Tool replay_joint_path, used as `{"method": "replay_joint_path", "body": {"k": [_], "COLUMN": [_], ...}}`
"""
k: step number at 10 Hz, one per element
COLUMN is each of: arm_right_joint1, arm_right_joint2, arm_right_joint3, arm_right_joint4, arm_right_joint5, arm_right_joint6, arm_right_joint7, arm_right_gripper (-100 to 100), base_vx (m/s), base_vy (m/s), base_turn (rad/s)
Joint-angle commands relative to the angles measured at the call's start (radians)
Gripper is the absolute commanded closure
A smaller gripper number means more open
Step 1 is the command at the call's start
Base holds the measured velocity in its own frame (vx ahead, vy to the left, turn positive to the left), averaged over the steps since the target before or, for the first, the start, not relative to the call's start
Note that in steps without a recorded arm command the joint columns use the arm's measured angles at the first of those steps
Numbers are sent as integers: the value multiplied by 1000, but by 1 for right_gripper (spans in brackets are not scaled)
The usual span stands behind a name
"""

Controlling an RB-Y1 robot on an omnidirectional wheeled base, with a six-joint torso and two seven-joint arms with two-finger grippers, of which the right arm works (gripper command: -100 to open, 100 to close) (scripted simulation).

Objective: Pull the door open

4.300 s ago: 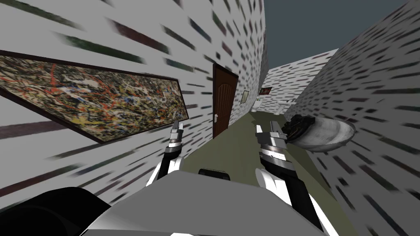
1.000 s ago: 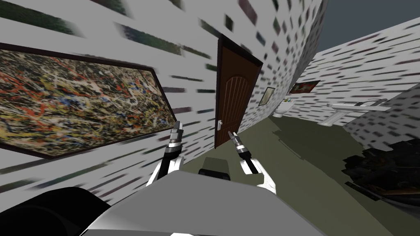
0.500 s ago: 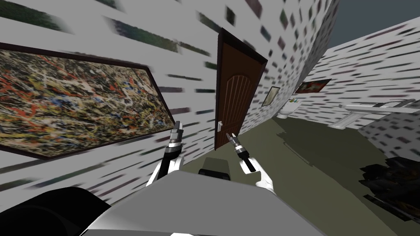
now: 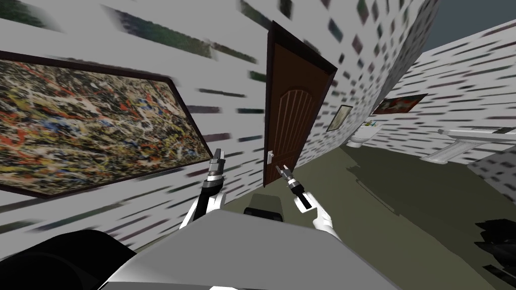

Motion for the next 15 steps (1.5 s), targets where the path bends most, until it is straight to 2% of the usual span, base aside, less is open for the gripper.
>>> {"method": "replay_joint_path", "body": {"k": [1, 3, 7, 8, 15], "arm_right_joint1": [-16, -30, -75, -71, -106], "arm_right_joint2": [-13, -20, -44, -39, -54], "arm_right_joint3": [11, 18, 39, 34, -21], "arm_right_joint4": [37, 66, 164, 155, 232], "arm_right_joint5": [25, 40, 93, 85, 57], "arm_right_joint6": [-3, -7, -20, -20, -41], "arm_right_joint7": [33, 55, 129, 118, 133], "arm_right_gripper": [-100, -100, -100, -100, -100], "base_vx": [119, 117, 153, 69, 142], "base_vy": [-79, -58, -72, -39, 112], "base_turn": [69, 55, 61, 19, 86]}}
